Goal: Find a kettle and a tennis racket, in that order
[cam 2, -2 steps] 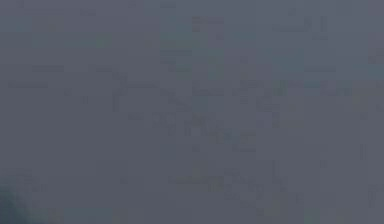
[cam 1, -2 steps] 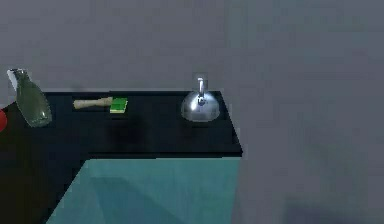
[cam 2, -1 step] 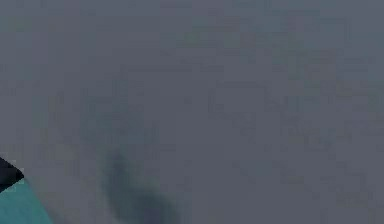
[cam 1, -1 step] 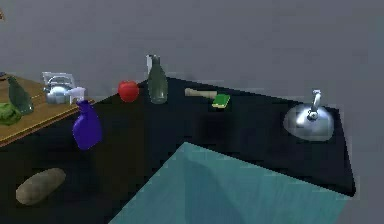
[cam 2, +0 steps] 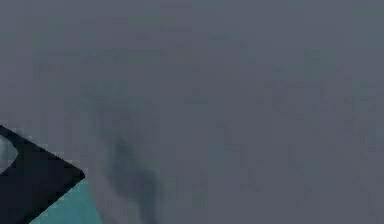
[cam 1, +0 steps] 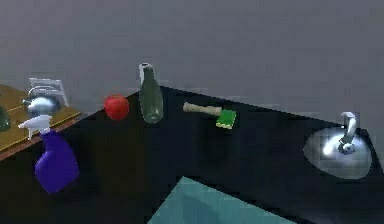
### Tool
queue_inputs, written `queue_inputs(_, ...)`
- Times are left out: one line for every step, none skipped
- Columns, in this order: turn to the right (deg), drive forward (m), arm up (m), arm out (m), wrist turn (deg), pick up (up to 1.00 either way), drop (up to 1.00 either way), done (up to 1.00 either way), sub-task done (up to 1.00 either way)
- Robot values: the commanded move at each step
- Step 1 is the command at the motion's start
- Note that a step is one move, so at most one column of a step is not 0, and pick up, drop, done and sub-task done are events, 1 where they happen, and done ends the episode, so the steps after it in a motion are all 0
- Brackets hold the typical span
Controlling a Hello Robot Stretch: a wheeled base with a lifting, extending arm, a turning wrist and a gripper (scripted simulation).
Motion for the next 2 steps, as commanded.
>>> queue_inputs(-45.0, 0.00, 0.00, 0.00, 0.0, 0.00, 0.00, 0.00, 0.00)
queue_inputs(-45.0, 0.00, 0.00, 0.00, 0.0, 0.00, 0.00, 0.00, 0.00)
